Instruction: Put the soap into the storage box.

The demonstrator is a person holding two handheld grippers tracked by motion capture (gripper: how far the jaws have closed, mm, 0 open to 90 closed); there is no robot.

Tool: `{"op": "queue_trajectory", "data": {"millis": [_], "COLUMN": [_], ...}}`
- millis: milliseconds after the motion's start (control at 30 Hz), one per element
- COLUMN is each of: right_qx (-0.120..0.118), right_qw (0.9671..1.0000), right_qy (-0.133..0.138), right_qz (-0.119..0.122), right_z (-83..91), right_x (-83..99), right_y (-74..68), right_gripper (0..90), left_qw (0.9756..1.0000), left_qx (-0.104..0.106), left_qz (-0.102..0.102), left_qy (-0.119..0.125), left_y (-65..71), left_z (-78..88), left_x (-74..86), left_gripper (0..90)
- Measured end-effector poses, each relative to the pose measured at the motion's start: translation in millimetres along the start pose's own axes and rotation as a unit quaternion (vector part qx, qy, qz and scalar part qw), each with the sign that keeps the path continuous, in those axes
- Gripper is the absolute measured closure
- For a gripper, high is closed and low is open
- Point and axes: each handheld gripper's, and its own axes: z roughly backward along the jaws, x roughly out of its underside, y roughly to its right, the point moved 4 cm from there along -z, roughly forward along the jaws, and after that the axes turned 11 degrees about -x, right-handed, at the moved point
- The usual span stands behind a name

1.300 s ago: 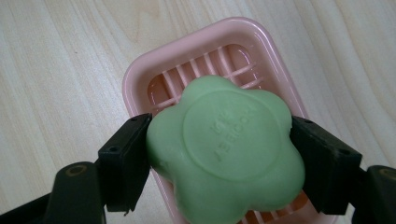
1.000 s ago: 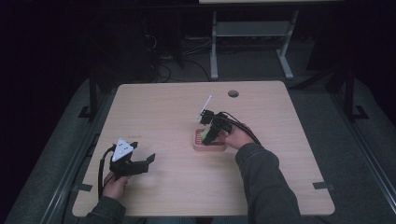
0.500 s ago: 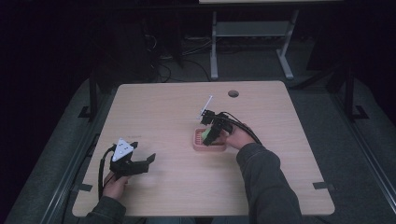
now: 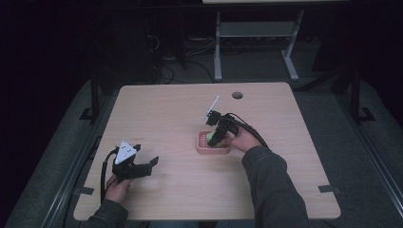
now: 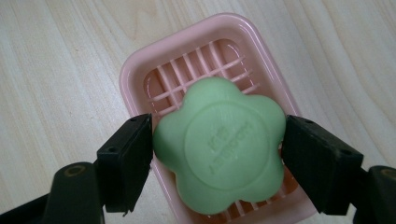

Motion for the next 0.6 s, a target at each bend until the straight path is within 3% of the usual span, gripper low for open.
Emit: {"op": "queue_trajectory", "data": {"millis": [267, 600], "right_qx": [-0.003, -0.004], "right_qw": [1.0, 0.9996], "right_qy": [0.004, 0.02], "right_qz": [-0.004, -0.02], "right_z": [1.4, 15.1], "right_x": [0.9, 7.5], "right_y": [-0.3, -1.7], "right_gripper": [25.1, 21.9], "left_qw": [1.0, 1.0], "left_qx": [-0.002, 0.0], "left_qz": [-0.002, 0.001], "left_qy": [-0.004, 0.001], "left_y": [-0.7, 0.3], "left_z": [-0.1, 1.3], "left_x": [0.5, 0.0], "left_gripper": [14.3, 14.3]}}
